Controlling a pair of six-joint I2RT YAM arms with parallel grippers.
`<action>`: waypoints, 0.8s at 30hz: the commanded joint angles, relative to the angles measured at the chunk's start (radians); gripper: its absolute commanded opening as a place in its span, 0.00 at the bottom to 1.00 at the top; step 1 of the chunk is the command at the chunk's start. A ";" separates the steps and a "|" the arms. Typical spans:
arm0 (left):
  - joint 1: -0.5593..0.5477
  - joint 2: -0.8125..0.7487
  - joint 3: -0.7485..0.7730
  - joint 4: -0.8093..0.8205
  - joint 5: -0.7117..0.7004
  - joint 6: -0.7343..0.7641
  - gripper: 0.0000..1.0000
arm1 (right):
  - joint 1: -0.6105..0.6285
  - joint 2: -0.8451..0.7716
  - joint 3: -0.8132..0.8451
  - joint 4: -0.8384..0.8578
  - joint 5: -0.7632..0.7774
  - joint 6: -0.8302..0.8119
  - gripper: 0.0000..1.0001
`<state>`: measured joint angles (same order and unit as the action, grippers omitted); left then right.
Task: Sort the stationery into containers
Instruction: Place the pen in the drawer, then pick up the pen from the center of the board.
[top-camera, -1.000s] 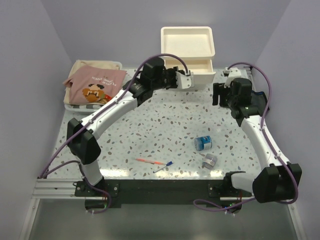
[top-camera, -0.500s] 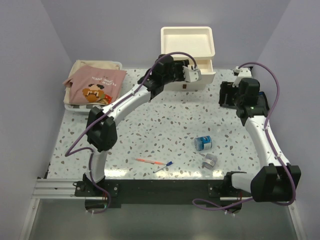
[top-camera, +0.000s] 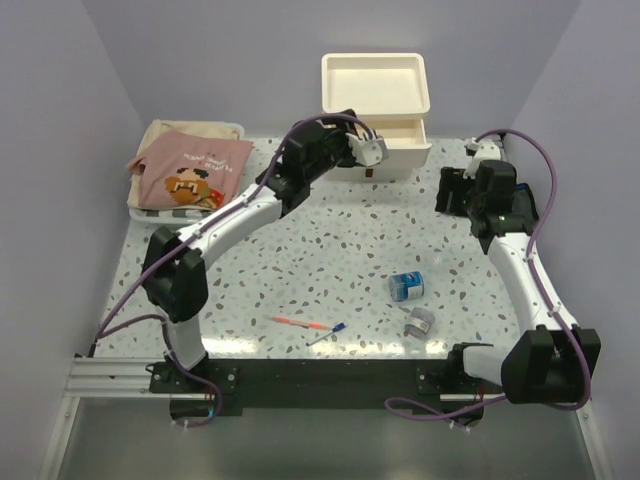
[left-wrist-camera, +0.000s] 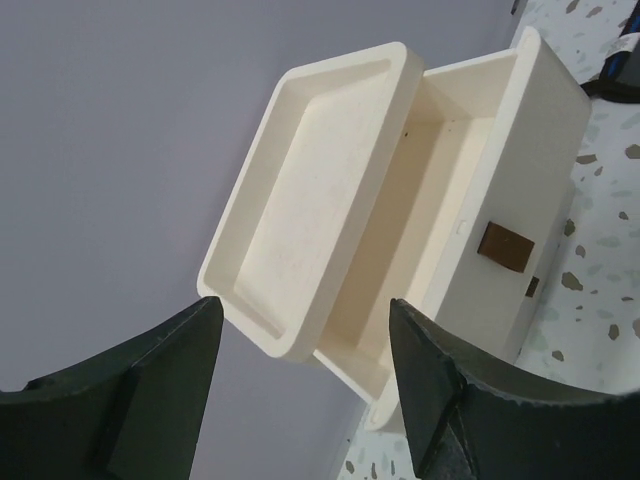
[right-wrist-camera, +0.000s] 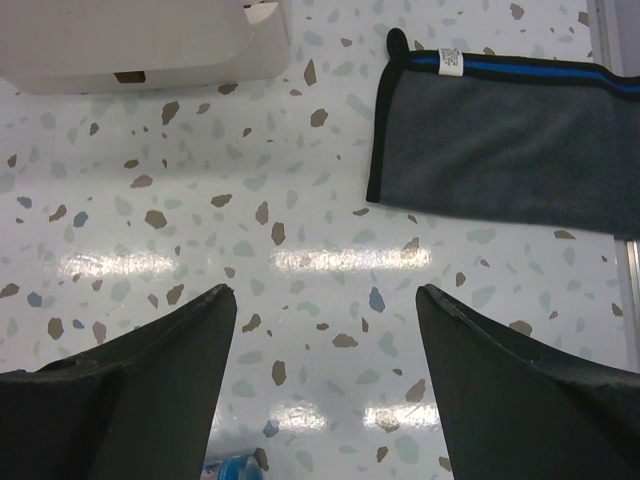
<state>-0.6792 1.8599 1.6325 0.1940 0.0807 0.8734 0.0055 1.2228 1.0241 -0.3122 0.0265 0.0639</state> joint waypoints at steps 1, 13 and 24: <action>0.004 -0.200 -0.081 -0.127 0.138 -0.016 0.72 | -0.002 -0.002 0.004 0.050 -0.020 0.011 0.77; 0.000 -0.433 -0.437 -0.875 0.447 -0.105 0.63 | -0.002 -0.002 -0.059 0.062 -0.100 0.002 0.77; -0.002 -0.461 -0.697 -0.872 0.501 -0.066 0.49 | -0.002 0.052 -0.045 0.051 -0.122 -0.015 0.77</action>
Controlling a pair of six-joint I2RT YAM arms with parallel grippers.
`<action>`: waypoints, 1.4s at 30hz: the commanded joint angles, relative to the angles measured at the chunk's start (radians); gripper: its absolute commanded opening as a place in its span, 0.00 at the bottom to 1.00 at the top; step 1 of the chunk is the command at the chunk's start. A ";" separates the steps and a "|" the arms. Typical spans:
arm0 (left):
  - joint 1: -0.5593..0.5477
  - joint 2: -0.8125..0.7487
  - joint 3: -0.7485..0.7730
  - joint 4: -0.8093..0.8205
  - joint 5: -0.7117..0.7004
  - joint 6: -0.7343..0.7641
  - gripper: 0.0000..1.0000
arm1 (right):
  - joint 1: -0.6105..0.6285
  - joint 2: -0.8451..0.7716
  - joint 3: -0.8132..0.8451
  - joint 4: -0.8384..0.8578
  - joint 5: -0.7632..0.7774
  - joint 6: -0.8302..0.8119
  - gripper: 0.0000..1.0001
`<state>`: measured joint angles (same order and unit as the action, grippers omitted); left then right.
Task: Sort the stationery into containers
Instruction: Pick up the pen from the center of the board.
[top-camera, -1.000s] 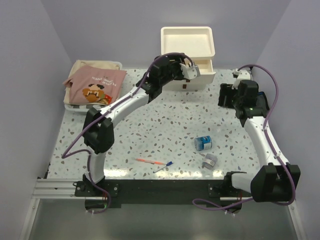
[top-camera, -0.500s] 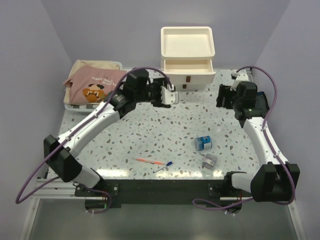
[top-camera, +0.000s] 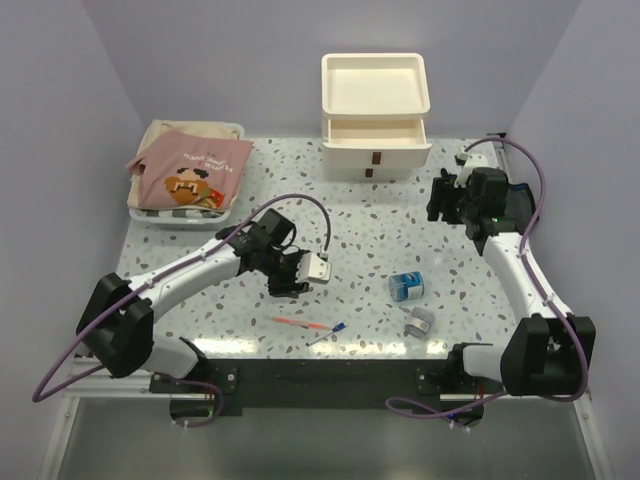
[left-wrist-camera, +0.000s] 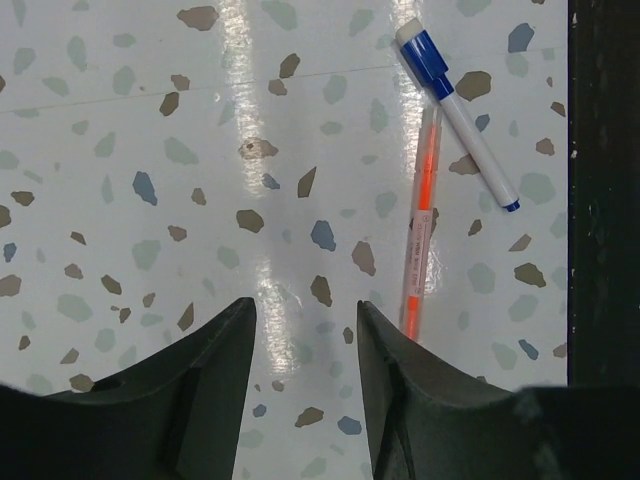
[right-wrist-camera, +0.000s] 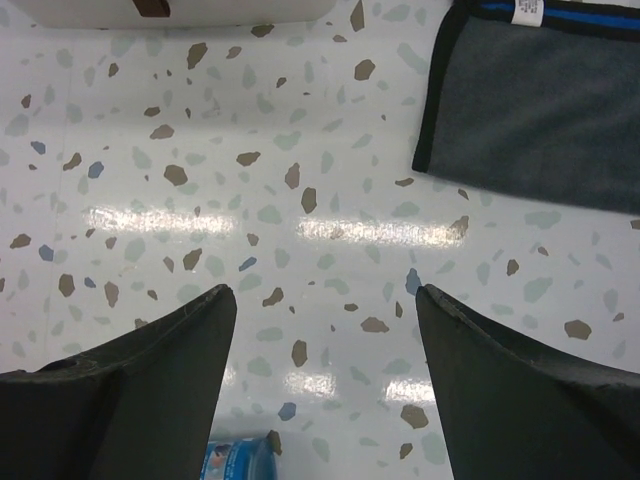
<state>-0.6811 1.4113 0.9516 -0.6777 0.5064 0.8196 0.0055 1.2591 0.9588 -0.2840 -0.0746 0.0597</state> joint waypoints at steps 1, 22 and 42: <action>-0.001 -0.003 -0.022 0.006 0.075 -0.022 0.48 | -0.002 0.026 0.021 0.020 -0.021 -0.014 0.76; -0.126 -0.025 -0.280 0.375 -0.028 -0.306 0.42 | -0.002 0.183 0.120 0.009 -0.025 -0.046 0.75; -0.210 0.119 -0.274 0.345 -0.189 -0.281 0.27 | -0.002 0.203 0.103 0.029 -0.030 -0.040 0.74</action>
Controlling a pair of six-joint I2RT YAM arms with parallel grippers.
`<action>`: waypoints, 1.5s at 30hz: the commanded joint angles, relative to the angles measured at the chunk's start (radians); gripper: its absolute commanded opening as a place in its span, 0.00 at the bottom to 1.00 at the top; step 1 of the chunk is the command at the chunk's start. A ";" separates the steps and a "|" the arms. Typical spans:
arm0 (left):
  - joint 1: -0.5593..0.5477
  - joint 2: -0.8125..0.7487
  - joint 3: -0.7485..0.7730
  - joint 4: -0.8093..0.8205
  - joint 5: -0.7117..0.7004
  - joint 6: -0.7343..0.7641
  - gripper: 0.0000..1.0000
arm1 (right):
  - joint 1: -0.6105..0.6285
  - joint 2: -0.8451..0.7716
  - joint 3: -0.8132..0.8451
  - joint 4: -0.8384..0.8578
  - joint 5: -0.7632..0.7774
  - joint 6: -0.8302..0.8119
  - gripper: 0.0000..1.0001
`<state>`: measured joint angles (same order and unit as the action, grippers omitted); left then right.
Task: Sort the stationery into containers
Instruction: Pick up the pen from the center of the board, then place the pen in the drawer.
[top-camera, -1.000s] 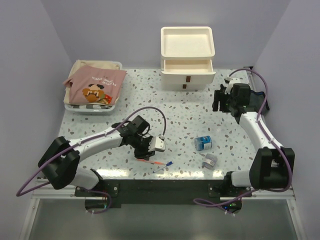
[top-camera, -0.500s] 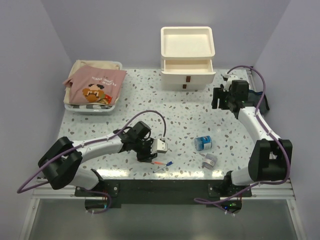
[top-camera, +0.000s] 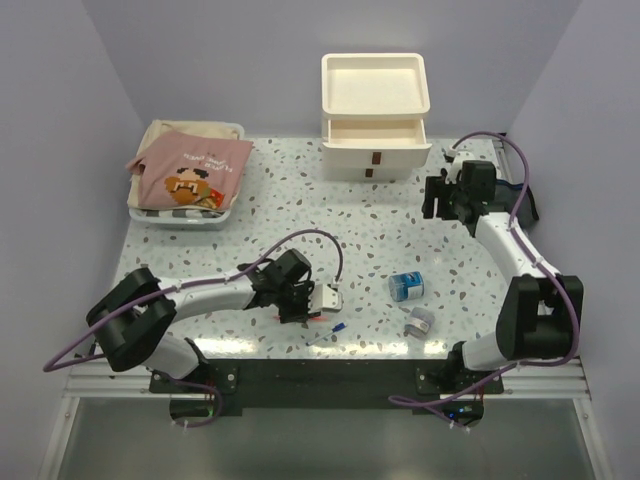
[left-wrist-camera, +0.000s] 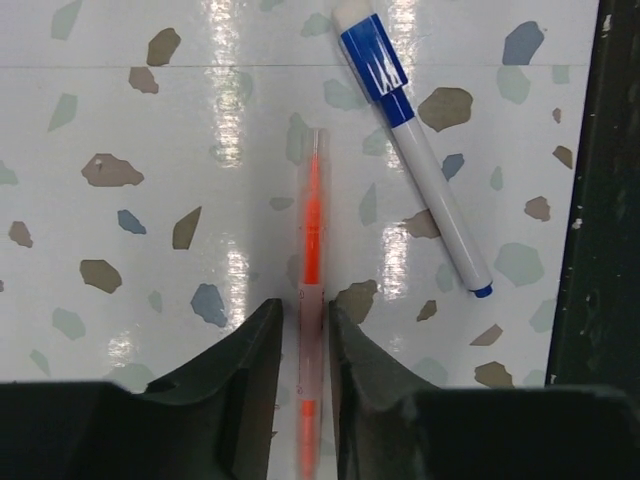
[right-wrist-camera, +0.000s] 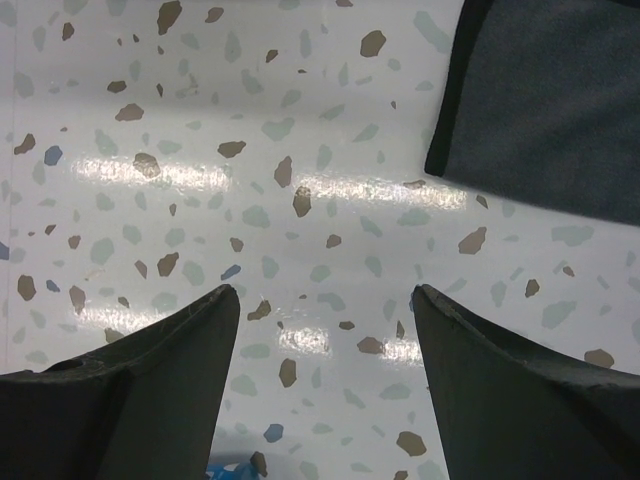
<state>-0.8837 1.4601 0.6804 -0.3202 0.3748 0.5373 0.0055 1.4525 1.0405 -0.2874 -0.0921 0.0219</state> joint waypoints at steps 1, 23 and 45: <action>-0.008 0.084 0.007 -0.028 -0.056 0.000 0.21 | -0.002 0.011 0.024 0.031 -0.014 0.000 0.73; 0.167 0.183 0.761 0.045 -0.143 0.387 0.00 | -0.002 0.014 0.153 0.065 0.018 0.021 0.73; 0.196 0.649 1.257 0.519 -0.338 0.541 0.10 | -0.052 -0.063 0.058 0.097 0.057 0.013 0.74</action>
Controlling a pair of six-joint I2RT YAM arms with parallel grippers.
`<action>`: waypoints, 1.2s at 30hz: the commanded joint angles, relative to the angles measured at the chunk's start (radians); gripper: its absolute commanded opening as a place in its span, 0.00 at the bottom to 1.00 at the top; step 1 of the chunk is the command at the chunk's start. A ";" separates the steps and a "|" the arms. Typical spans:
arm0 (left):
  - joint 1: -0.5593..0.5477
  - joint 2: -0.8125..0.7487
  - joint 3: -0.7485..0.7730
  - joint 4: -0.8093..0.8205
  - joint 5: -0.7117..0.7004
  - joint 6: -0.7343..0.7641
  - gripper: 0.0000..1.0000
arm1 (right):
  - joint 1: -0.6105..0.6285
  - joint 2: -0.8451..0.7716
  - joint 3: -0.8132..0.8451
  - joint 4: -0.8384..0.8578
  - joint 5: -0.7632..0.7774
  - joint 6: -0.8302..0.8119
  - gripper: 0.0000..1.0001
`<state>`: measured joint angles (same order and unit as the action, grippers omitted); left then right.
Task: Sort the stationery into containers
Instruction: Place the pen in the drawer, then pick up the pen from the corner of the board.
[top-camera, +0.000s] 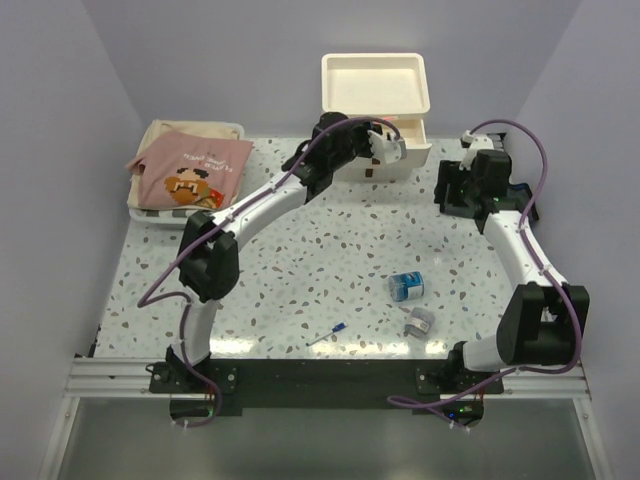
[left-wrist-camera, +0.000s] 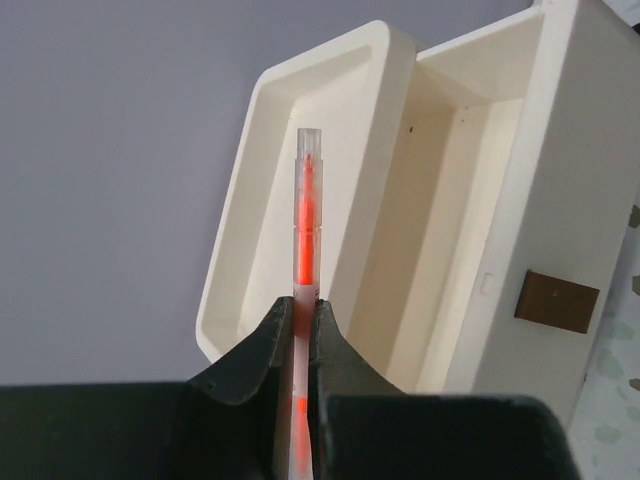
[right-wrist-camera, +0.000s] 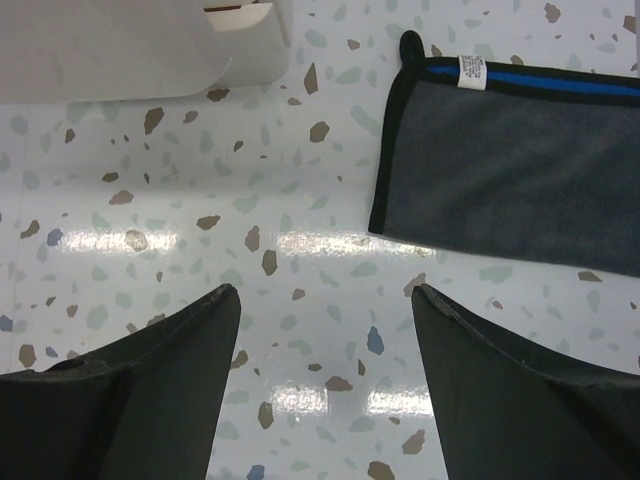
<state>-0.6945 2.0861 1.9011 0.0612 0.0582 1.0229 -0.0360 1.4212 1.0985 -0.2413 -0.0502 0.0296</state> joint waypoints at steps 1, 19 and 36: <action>0.007 0.026 0.030 0.155 -0.027 0.057 0.17 | -0.011 -0.033 0.000 0.051 0.016 0.004 0.74; -0.005 -0.328 -0.324 0.216 -0.027 -0.113 0.79 | -0.027 -0.018 -0.031 0.060 0.009 0.013 0.74; -0.128 -0.632 -0.822 -0.493 0.207 -0.768 0.57 | -0.027 -0.015 -0.077 0.053 -0.010 0.012 0.73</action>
<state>-0.7536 1.4620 1.1801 -0.4271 0.2893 0.4561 -0.0601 1.4204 1.0306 -0.2096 -0.0475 0.0338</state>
